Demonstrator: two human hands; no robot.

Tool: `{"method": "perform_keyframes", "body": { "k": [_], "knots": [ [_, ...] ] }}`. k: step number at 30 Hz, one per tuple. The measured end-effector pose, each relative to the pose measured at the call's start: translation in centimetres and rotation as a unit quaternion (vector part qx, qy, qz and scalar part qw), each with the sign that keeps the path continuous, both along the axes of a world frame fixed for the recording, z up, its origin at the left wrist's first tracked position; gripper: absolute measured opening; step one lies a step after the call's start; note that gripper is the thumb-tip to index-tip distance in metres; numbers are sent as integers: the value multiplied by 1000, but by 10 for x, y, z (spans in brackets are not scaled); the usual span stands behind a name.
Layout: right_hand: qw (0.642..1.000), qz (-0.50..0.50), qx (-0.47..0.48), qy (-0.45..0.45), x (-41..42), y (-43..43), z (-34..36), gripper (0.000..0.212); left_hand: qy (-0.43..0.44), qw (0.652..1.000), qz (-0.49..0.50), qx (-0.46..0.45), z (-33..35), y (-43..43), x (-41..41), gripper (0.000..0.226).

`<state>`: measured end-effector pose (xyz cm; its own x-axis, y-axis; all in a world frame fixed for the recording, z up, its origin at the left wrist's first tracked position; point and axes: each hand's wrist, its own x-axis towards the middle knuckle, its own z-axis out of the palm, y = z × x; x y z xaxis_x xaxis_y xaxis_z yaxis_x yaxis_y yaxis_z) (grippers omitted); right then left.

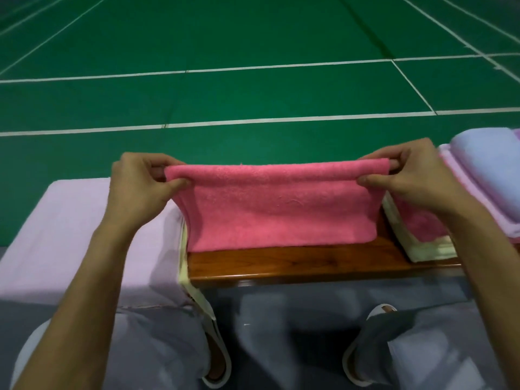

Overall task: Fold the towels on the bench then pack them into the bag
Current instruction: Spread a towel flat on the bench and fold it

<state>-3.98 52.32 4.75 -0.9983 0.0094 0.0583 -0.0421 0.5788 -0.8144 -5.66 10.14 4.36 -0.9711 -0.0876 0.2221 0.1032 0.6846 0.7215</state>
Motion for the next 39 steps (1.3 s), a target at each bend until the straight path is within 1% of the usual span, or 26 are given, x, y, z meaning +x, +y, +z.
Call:
{"method": "perform_keyframes", "body": {
  "k": [2,4,5,7,9,11,13,15,17,18,19,21,22,23,25,26,27,28,29,30,31,32,33,35,37,39],
  "knots": [
    [991,-37,114,62,-6,-6,-3,21,57,998,28,-18,-6,15,-4,21],
    [975,-68,176,121,-14,-14,-7,13,89,995,43,-11,-13,31,-11,20],
    [970,-80,181,144,-18,-18,-10,12,96,994,48,10,-16,36,-16,20],
    [964,-113,143,193,-25,-24,-13,15,117,988,51,83,-15,40,-24,24],
    [950,-157,87,256,-27,-28,-9,14,182,972,72,130,-11,35,-32,24],
    [933,-176,52,310,-22,-29,-5,12,247,955,90,136,-3,30,-30,21],
    [929,-162,67,326,-15,-26,-6,12,279,954,37,100,-1,26,-21,19],
    [944,-104,127,287,-10,-18,-15,11,226,971,-72,36,-12,18,-10,24],
    [963,14,209,172,-6,-9,-25,23,101,983,-145,-51,-29,9,-2,33],
    [954,78,272,100,-4,-8,-31,26,39,981,-163,-100,-37,7,1,36],
    [928,120,351,25,-2,-9,-36,27,-15,974,-178,-137,-43,7,4,37],
    [847,145,507,-73,5,-18,-42,23,-107,955,-218,-172,-51,10,10,39],
    [818,151,547,-92,8,-22,-43,20,-149,941,-245,-182,-53,10,12,38],
    [800,158,566,-121,11,-26,-40,25,-192,923,-269,-196,-52,9,13,34],
    [782,171,570,-186,13,-25,-33,35,-284,888,-291,-212,-43,5,15,20],
    [785,178,557,-205,13,-24,-30,33,-314,883,-285,-202,-37,5,16,17],
    [796,177,537,-215,11,-23,-27,30,-309,895,-265,-183,-34,7,15,22],
    [817,165,512,-209,8,-25,-25,27,-265,921,-231,-167,-32,12,14,28],
    [844,144,484,-181,5,-30,-28,25,-187,951,-186,-159,-34,21,11,30],
    [873,116,455,-131,1,-38,-34,31,-94,971,-142,-166,-39,32,7,30],
    [898,86,424,-84,-2,-51,-40,42,-9,976,-115,-186,-45,46,4,34],
    [917,64,391,-44,-3,-67,-48,54,44,971,-113,-207,-54,62,2,40],
    [932,60,358,-14,-3,-85,-56,62,66,965,-127,-222,-62,78,-1,47],
    [942,100,321,7,-2,-115,-78,65,50,954,-169,-243,-84,107,-3,59],
    [926,143,349,-11,-2,-128,-105,67,-14,939,-194,-282,-105,126,1,68],
    [909,155,386,-11,-3,-125,-119,75,-66,930,-187,-308,-123,130,3,75]
  ]
}}
